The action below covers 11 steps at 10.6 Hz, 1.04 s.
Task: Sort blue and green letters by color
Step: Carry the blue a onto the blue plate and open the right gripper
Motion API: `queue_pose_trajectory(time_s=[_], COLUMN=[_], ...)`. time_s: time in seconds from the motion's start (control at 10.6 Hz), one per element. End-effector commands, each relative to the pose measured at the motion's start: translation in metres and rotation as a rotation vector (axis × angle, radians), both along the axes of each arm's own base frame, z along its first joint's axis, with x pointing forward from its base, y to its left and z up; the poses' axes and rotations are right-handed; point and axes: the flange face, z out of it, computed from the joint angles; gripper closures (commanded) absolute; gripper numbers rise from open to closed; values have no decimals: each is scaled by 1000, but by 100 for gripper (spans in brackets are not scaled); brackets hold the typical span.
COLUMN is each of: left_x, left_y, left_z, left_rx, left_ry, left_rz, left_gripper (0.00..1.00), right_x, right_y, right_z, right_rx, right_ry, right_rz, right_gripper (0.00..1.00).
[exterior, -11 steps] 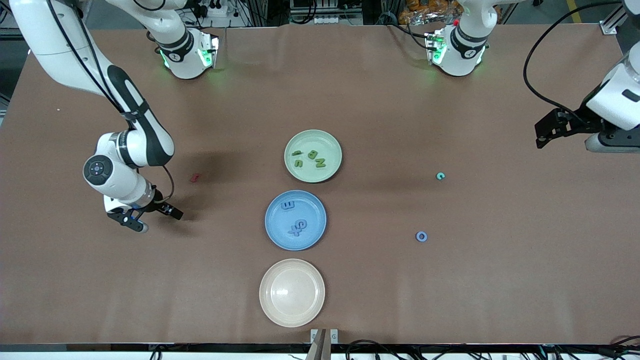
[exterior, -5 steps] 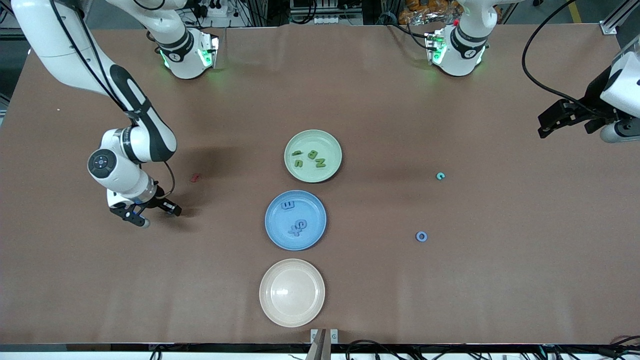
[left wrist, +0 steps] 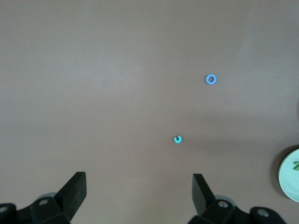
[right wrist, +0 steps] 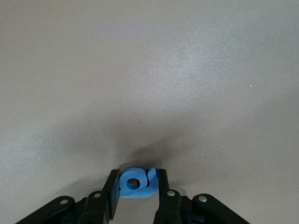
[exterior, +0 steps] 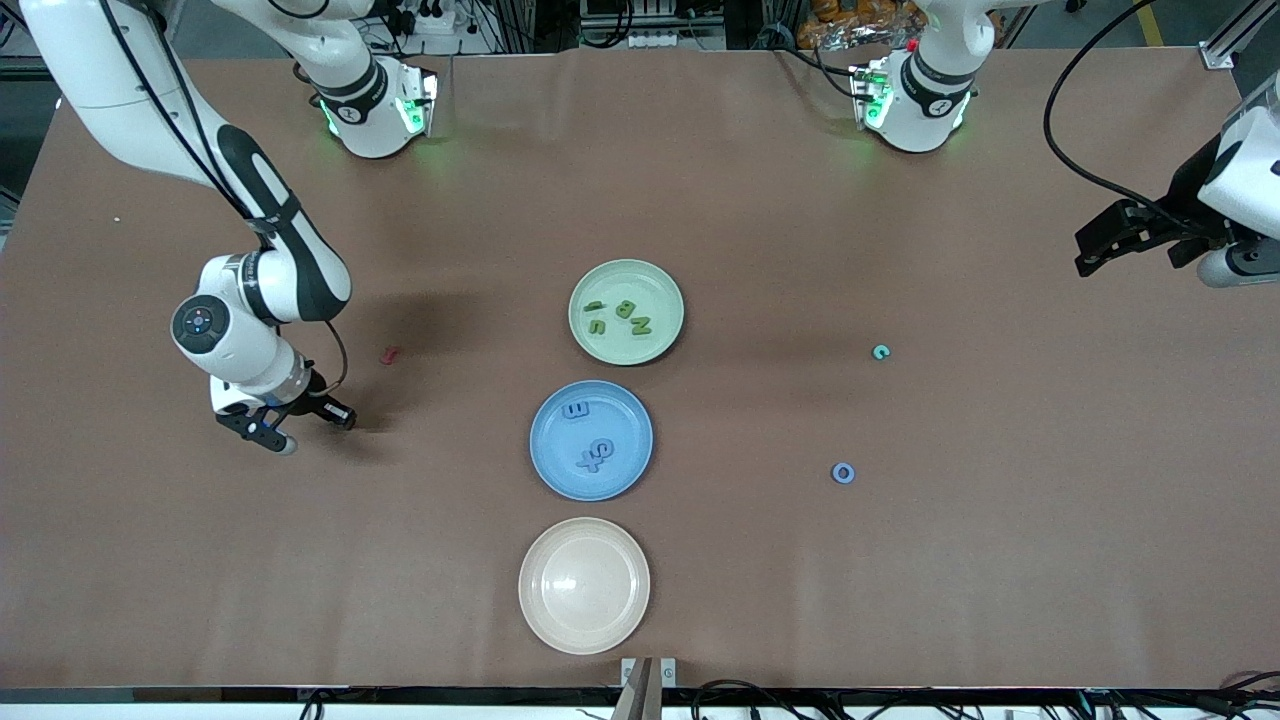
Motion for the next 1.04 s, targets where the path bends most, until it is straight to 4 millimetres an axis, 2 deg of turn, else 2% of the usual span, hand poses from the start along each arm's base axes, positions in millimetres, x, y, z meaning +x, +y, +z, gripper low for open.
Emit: queue_pose_trajectory(time_s=[0.0, 0.19, 0.28, 0.57, 0.76, 0.95], left_x=[-1, 1, 1, 1, 2, 2], left_y=[3, 2, 0, 1, -1, 0], left_z=[4, 0, 0, 0, -2, -2], left_rx=[-18, -22, -22, -22, -23, -22], left_ry=[1, 8, 9, 8, 12, 11], left_rz=[-20, -23, -26, -25, -28, -26], left_gripper=[0, 0, 0, 0, 0, 0], right_x=[21, 40, 48, 56, 54, 46], right_y=[16, 49, 76, 178, 258, 314], right_z=[50, 78, 95, 123, 133, 125], right_rx=[-23, -16, -6, 32, 70, 95], right_ry=[51, 38, 0, -72, -111, -119], right_rz=[-34, -71, -73, -54, -34, -18], right_gripper=[100, 100, 100, 100, 100, 100])
